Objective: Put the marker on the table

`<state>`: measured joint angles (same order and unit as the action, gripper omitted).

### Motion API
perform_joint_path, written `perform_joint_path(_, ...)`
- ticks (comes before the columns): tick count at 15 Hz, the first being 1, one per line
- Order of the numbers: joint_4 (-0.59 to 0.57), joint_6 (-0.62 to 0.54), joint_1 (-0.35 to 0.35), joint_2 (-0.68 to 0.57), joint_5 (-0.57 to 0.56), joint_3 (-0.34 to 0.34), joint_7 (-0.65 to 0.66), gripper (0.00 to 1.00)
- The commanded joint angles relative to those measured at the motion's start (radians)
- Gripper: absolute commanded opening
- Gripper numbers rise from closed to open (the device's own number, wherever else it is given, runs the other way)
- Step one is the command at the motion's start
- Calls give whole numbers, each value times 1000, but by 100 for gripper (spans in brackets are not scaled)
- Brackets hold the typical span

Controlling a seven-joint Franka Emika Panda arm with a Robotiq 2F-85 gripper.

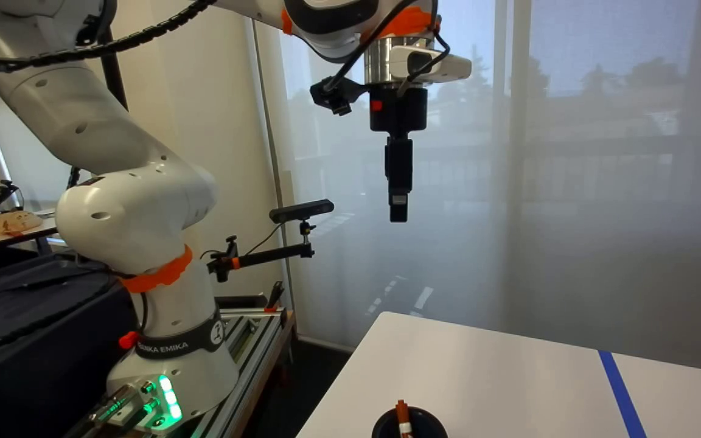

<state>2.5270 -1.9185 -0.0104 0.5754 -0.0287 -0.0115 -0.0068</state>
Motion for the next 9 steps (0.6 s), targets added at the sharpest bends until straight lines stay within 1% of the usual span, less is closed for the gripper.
perform_joint_path(1,-11,-20,35,-36,39,12,129,100)
perform_joint_path(3,-2,-50,71,-67,20,1,196,100)
perform_joint_path(6,11,-154,132,-149,17,-33,265,100)
perform_joint_path(9,32,-254,213,-250,-29,-64,347,100)
